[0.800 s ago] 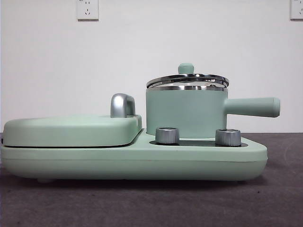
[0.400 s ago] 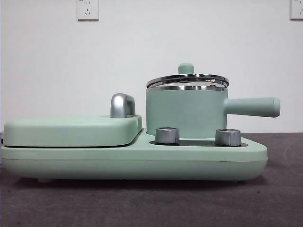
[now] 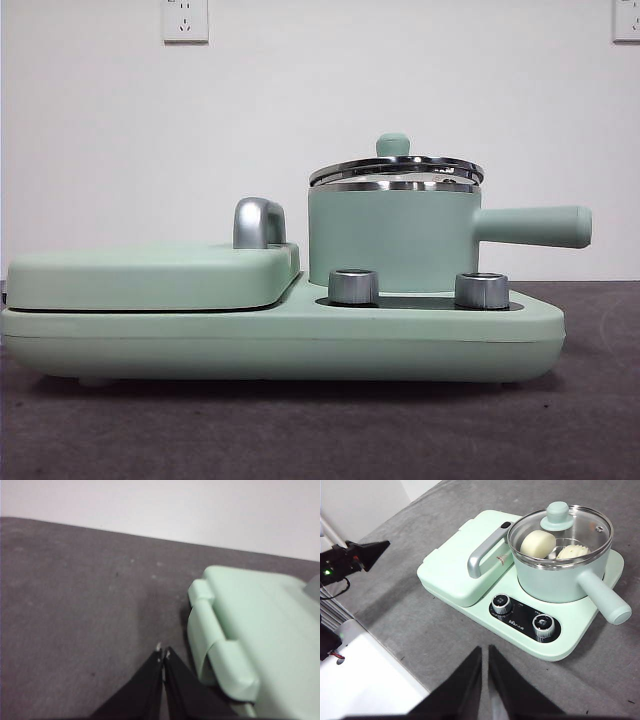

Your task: Put the buns in a small steamer

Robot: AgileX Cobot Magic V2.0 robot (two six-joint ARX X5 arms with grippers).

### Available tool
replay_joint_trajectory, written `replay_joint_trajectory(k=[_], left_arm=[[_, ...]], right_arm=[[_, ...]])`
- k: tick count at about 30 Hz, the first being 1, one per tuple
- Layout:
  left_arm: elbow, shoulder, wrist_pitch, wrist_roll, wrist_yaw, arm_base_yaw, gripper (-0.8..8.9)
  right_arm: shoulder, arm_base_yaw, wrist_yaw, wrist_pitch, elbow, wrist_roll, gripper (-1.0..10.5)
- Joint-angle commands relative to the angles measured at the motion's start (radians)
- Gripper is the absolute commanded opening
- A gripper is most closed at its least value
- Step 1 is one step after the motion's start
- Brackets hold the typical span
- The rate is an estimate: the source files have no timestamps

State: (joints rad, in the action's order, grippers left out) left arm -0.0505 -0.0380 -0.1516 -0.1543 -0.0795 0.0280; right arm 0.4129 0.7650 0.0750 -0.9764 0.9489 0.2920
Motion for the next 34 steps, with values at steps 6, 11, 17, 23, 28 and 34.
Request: replay_joint_trajectory(k=[6, 11, 17, 23, 28, 34], left_arm=[[0.038, 0.035, -0.023, 0.034, 0.003, -0.002, 0.07], [0.038, 0.035, -0.023, 0.034, 0.003, -0.002, 0.07], [0.038, 0.035, -0.023, 0.034, 0.003, -0.002, 0.07], [0.038, 0.035, -0.023, 0.034, 0.003, -0.002, 0.07], [0.038, 0.035, -0.023, 0.034, 0.003, -0.002, 0.07], [0.038, 0.035, -0.023, 0.034, 0.003, -0.002, 0.07]], right_arm=[[0.003, 0.008, -0.003, 0.011, 0.007, -0.008, 0.2], [0.003, 0.008, -0.003, 0.011, 0.007, -0.008, 0.2], [0.003, 0.008, -0.003, 0.011, 0.007, -0.008, 0.2], [0.003, 0.008, -0.003, 0.011, 0.007, -0.008, 0.2], [0.001, -0.012, -0.007, 0.014, 0.005, -0.008, 0.2], [-0.009, -0.237, 0.087, 0.17, -0.113, -0.01, 0.2]])
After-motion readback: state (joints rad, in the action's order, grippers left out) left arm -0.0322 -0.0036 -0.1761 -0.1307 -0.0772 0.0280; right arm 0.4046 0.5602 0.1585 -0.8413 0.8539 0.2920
